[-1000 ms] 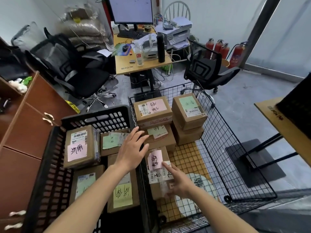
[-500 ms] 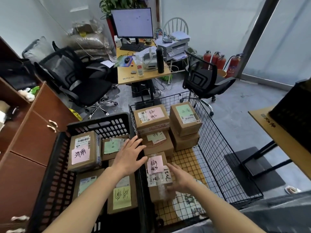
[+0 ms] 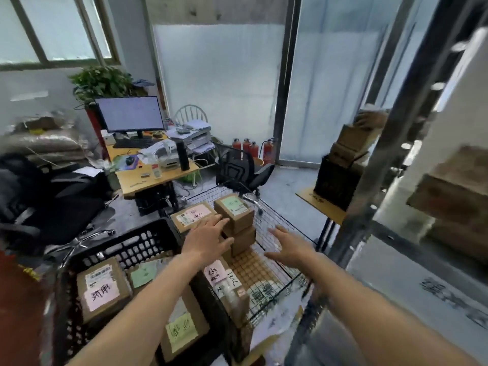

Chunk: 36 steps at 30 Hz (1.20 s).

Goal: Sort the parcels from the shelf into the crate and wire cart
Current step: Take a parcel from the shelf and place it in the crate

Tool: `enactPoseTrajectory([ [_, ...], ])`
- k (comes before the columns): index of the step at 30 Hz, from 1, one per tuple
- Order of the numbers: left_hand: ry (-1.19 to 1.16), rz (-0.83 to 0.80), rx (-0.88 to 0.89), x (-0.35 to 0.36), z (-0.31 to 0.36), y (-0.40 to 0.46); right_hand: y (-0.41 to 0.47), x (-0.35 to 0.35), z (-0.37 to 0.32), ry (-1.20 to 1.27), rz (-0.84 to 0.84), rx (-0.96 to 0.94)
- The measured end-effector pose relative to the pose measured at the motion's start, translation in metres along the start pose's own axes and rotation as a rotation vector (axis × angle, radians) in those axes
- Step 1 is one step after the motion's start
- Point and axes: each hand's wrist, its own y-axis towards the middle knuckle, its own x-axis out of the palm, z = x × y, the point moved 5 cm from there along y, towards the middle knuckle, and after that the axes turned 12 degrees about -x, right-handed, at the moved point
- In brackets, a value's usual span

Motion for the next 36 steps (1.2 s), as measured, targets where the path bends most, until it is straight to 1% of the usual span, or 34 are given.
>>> enactPoseTrajectory([
  [5,-0.036,0.046,0.224,-0.057,0.066,-0.062,-0.122,-0.058,-0.030,-0.079,0.148,0.128],
  [9,-0.072,0.068,0.383,-0.098,0.133,-0.113,-0.225,-0.103,-0.040,-0.159,0.228,0.230],
  [16,-0.176,0.139,0.657,-0.157,0.283,-0.231,-0.439,-0.165,-0.029,-0.201,0.419,0.456],
  [20,-0.296,0.127,0.818,-0.175,0.374,-0.312,-0.573,-0.192,-0.029,-0.226,0.609,0.543],
  [25,-0.435,0.095,0.964,-0.191,0.480,-0.437,-0.733,-0.201,-0.031,-0.270,0.743,0.638],
  [29,-0.484,0.045,1.096,-0.192,0.554,-0.545,-0.860,-0.191,-0.020,-0.338,0.771,0.769],
  [31,-0.480,0.020,1.146,-0.188,0.586,-0.596,-0.922,-0.179,-0.009,-0.310,0.806,0.816],
  [33,-0.482,-0.007,1.194,-0.180,0.615,-0.642,-0.979,-0.164,0.002,-0.243,0.885,0.845],
  [35,-0.486,-0.058,1.212,-0.167,0.642,-0.681,-1.030,-0.149,0.012,-0.179,0.957,0.899],
  [36,-0.481,-0.081,1.214,-0.160,0.653,-0.697,-1.051,-0.141,0.017,-0.175,0.965,0.943],
])
